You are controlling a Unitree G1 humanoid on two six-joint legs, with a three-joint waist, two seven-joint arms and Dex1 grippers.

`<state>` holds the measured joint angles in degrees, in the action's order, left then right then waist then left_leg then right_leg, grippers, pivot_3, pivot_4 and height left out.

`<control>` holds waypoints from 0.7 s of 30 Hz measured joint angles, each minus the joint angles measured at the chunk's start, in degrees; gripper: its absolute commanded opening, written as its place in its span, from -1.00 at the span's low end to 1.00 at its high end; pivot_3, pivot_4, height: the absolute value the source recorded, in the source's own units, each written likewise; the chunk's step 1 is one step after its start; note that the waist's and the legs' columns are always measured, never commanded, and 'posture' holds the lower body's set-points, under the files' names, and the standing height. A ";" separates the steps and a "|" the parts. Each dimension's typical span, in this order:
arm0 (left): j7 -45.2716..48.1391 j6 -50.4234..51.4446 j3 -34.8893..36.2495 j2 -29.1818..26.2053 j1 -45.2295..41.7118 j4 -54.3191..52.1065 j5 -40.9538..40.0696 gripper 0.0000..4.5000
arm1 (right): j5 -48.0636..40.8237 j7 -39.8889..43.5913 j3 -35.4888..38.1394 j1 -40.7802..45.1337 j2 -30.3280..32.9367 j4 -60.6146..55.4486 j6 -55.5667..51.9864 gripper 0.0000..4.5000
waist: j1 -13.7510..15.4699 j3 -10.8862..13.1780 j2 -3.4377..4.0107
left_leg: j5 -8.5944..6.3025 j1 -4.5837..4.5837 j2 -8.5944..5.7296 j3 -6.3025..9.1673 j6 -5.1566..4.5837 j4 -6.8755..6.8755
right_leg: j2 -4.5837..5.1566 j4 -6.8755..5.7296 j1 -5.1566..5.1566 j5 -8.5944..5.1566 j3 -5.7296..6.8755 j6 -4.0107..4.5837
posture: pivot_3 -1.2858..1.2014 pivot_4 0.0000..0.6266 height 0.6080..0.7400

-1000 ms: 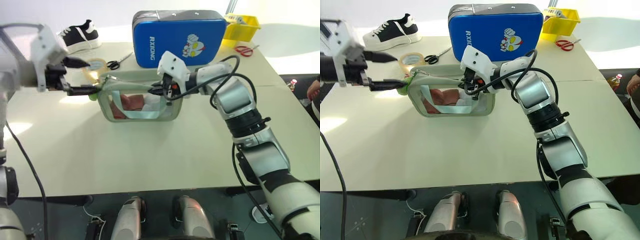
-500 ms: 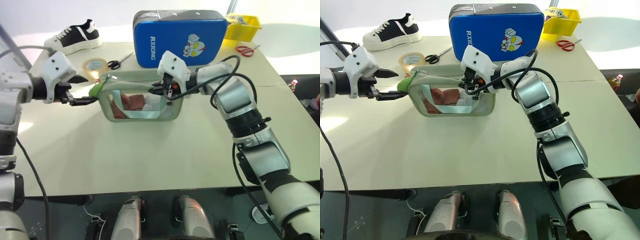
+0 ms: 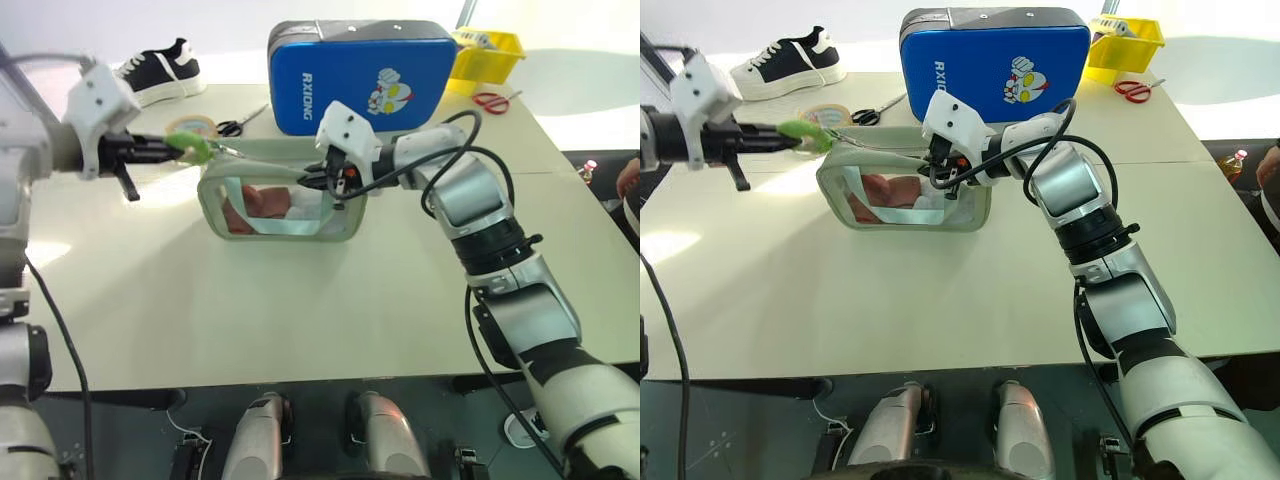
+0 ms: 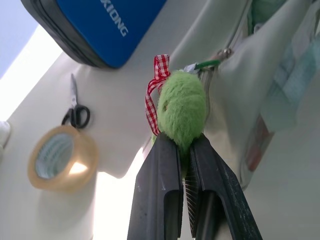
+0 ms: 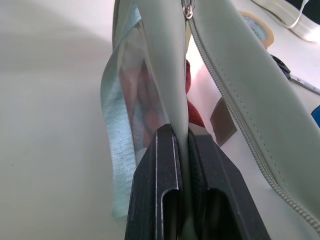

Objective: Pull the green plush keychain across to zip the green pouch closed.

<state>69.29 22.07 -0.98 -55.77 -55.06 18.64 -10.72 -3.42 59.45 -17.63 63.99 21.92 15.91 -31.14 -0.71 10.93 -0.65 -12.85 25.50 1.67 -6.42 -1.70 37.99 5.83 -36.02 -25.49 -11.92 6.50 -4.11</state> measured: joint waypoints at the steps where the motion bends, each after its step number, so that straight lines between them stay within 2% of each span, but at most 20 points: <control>1: -0.37 0.14 0.01 0.82 -0.31 -0.90 -0.03 -0.98 | 0.00 0.00 0.00 0.00 -0.03 -0.01 -0.01 -1.00 | 0.01 0.00 0.00 | 0.00 0.00 -0.01 0.00 0.00 0.00 | 0.01 0.00 0.01 0.00 0.00 0.00 | 0.03 -0.52 1.00; 4: -0.89 0.33 -1.33 4.24 0.18 -4.91 0.06 -0.98 | 0.00 -0.04 -0.02 0.00 -0.23 -0.02 -0.03 -1.00 | -0.10 0.00 0.00 | 0.00 0.00 -0.01 0.00 0.00 0.01 | 0.01 -0.01 0.02 0.01 0.00 -0.01 | 0.03 -0.52 1.00; 7: -0.76 -0.27 -3.25 4.75 2.02 -7.59 0.83 -0.98 | -0.01 -0.05 -0.04 -0.01 -0.33 -0.02 -0.03 -1.00 | -0.39 0.00 0.00 | 0.00 -0.01 0.02 -0.01 0.00 0.00 | -0.02 -0.03 -0.01 0.01 -0.01 0.00 | 0.03 -0.52 1.00; 10: -0.80 -1.57 -4.46 4.75 3.05 -7.67 1.86 -0.58 | 0.05 -0.05 -0.04 -0.01 -0.26 -0.02 -0.04 -1.00 | -0.33 0.00 0.00 | 0.01 -0.02 0.03 -0.01 0.00 0.01 | -0.04 -0.05 -0.01 0.00 -0.01 0.00 | 0.03 -0.52 1.00; 16: -0.82 -2.72 -4.33 3.54 1.16 -5.09 2.89 0.73 | 0.23 -0.05 -0.03 -0.07 -0.17 -0.06 -0.04 -1.00 | -0.28 0.00 0.00 | 0.01 -0.02 0.03 0.00 0.00 0.02 | -0.04 -0.04 -0.01 0.00 -0.01 0.00 | 0.03 -0.52 1.00; 21: 0.95 -2.81 -3.74 -1.35 -0.50 -1.80 3.33 0.73 | 0.22 -0.06 -0.03 -0.13 -0.16 -0.46 -0.04 -1.00 | -0.41 0.00 0.01 | 0.00 -0.01 0.04 -0.01 0.00 0.00 | -0.04 -0.04 -0.04 0.00 -0.01 0.01 | 0.03 -0.52 1.00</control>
<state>70.24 19.26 -4.72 -57.12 -55.56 16.85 -7.40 -3.20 59.39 -17.67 63.86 21.75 15.45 -31.17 -1.12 10.93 -0.64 -12.85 25.49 1.70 -6.43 -1.70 37.99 5.79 -36.06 -25.53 -11.93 6.50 -4.11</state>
